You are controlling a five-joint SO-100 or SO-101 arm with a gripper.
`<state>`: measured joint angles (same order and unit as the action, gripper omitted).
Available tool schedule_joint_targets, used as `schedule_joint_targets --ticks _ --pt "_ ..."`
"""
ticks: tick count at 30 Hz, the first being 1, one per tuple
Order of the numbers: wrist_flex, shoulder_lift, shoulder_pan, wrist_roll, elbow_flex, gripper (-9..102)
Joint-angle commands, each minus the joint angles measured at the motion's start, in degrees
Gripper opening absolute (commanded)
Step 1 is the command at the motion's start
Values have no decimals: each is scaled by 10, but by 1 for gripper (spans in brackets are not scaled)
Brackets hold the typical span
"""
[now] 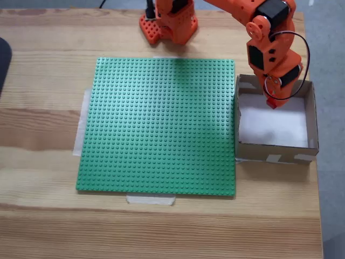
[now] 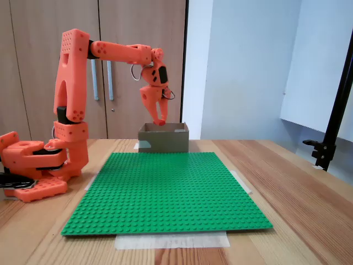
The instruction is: Pick the red lego block and put it in the box.
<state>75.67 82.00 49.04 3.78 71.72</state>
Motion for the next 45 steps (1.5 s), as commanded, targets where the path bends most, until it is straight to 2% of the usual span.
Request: schedule_joint_targets --ticks 1,9,20,30,39,45 --pt "5 11 -6 -5 -33 2" --pt "-3 28 -11 -13 -15 13" --pt "-61 104 -23 -31 67 19" --pt "-102 252 -44 -56 191 15" --pt "-133 373 -102 -73 294 0" --pt "-155 464 -149 -72 374 -1"
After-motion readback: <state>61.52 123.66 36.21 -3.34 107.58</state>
